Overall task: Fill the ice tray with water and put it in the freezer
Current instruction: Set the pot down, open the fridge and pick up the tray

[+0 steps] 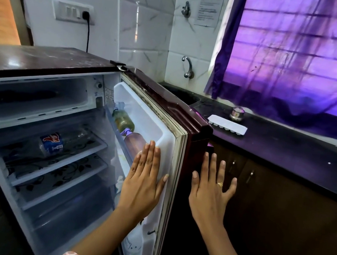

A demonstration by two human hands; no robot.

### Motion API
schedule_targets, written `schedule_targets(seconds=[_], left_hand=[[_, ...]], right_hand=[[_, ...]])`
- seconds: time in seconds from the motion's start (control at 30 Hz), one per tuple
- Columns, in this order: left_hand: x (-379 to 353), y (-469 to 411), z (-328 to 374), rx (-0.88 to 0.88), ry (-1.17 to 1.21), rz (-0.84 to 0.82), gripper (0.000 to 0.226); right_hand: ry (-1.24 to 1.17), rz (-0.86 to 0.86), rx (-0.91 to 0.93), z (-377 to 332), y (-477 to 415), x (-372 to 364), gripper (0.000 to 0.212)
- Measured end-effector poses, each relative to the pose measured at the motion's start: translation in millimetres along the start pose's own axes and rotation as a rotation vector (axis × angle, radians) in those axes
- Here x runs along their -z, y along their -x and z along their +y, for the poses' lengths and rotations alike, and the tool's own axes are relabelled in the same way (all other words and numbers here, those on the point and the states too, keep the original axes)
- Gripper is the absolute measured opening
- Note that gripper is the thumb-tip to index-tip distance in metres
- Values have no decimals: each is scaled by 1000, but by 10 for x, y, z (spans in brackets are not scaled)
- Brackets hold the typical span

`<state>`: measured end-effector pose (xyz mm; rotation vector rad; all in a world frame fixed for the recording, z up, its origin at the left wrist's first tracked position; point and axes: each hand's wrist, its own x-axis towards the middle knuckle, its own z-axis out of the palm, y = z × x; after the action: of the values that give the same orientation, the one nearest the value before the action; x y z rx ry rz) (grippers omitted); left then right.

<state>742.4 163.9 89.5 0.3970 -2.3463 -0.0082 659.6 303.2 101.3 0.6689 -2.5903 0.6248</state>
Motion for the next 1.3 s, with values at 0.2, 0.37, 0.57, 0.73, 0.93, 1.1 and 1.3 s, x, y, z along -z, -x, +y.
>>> schedule_targets(seconds=[0.2, 0.37, 0.57, 0.73, 0.93, 1.1, 1.3], left_hand=[[-99, -75, 187, -3, 17, 5, 70], [-186, -125, 291, -5, 16, -4, 71], [-267, -188, 430, 21, 9, -23, 70], [-280, -223, 594, 55, 44, -9, 68], [-328, -183, 874, -183, 10, -19, 65], [-484, -286, 1159, -333, -5, -69, 62], [-690, -556, 1519, -344, 64, -95, 61]], right_hand=[[7, -6, -24, 158, -116, 20, 60], [2, -32, -33, 272, -211, 37, 64], [-7, -12, -13, 393, -309, 38, 67], [-29, -5, 29, 513, -367, 27, 65], [-19, 40, 40, 711, -409, 82, 62], [66, 93, -6, 988, -437, 196, 59], [167, 94, -87, 1400, -445, 323, 58]])
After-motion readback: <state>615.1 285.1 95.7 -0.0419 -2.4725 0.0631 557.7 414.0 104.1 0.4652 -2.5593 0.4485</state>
